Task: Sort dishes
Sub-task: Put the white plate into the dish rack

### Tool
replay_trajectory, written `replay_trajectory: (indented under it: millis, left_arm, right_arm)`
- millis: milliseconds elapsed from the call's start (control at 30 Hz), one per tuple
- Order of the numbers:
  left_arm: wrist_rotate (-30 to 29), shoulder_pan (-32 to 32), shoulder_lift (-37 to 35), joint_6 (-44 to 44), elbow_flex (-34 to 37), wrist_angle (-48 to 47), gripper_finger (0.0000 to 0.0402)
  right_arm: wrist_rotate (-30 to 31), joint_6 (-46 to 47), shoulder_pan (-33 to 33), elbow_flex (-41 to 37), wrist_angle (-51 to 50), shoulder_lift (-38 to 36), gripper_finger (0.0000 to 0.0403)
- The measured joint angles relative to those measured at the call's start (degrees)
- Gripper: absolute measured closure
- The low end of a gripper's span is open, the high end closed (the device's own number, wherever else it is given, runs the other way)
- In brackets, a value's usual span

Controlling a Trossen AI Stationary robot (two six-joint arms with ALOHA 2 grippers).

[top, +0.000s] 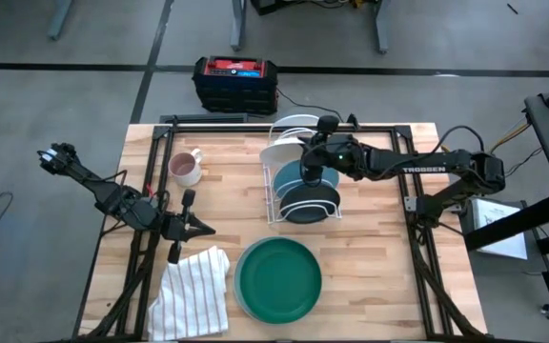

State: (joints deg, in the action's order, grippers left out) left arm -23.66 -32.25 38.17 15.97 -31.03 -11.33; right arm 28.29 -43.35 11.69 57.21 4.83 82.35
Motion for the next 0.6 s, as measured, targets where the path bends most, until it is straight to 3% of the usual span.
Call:
replay_trajectory:
  millis: [600]
  left_arm:
    - [0.0, 0.0, 0.0, -0.1, 0.0, 0.0, 0.0401]
  right_arm:
    - [-0.2, 0.5, 0.9, 0.0, -4.8, 0.2, 0.0403]
